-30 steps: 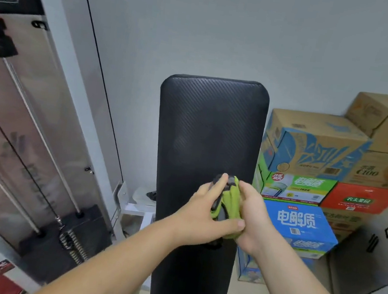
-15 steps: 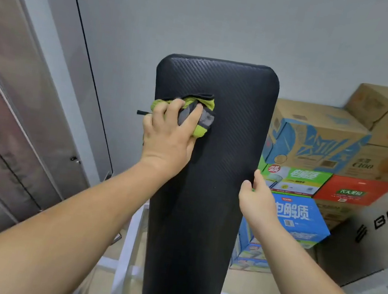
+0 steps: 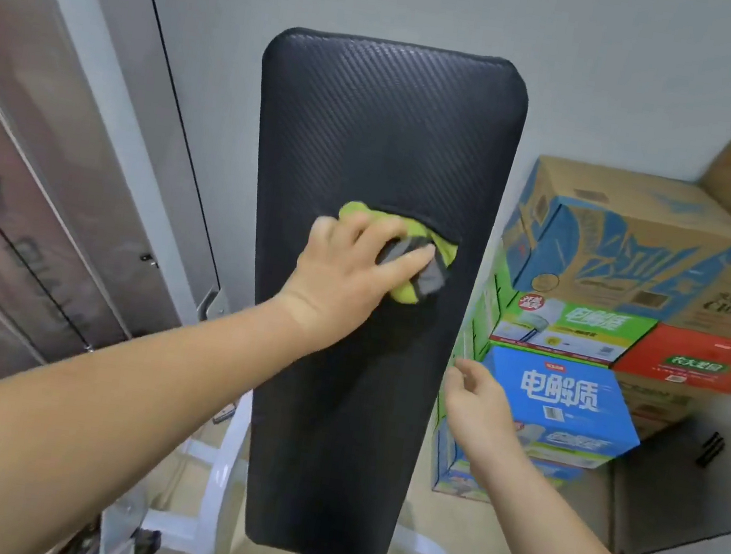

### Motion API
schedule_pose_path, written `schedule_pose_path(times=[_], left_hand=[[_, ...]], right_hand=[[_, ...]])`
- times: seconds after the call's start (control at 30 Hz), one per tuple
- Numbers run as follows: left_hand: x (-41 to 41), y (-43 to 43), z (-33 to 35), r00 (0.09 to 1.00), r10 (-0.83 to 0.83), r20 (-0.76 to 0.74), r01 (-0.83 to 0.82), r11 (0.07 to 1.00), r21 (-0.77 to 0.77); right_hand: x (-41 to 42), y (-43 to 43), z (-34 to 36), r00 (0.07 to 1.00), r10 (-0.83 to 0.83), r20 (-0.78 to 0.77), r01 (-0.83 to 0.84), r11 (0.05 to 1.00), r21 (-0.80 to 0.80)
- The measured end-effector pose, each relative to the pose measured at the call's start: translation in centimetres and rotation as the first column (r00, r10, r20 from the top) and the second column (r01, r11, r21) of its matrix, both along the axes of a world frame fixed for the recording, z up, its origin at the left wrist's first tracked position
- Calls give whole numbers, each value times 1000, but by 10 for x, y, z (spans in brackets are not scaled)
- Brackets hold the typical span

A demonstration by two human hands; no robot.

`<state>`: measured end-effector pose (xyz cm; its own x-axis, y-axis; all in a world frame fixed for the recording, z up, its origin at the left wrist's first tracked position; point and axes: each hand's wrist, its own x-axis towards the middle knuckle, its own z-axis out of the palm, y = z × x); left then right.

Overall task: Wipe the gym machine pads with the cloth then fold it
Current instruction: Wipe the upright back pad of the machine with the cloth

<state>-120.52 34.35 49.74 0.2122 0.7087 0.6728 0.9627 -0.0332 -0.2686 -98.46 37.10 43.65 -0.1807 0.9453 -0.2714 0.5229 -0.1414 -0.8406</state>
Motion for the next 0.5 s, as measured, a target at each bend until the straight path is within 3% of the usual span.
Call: schedule_pose_path(times=[0.07,0.17,0.27,0.33,0.4,0.43,0.47,0.5], left_hand=[[16,14,14,989,99,109,-106,992,66],[46,12,-29,968,174,182,-177,984,2],[66,-14,-113,996,3,84,11,986,-164],[69,-50,-180,992,-109,-66,66,885,-461],[61,-91,-224,976,-130,-175,-45,665,-746],[54,-107,-237,972,-105,-210,-109,591,-799],[43,-118,-242,971,-91,-221,-126,591,-797],[32,-122,-240,974,-89,-207,-101,647,-755]], right_hand=[[3,3,-11,1000,6,-26,-6,1000,0],[7,0,-39,993,-39,-109,33,998,-56],[13,-9,-72,992,-91,-90,85,994,-76],[19,-20,-98,991,-119,-56,113,988,-107],[25,-33,-117,992,-119,-42,111,981,-161],[27,-38,-125,993,-115,-42,106,979,-172],[29,-42,-131,993,-116,-39,108,980,-168],[28,-46,-135,992,-125,-34,118,980,-160]])
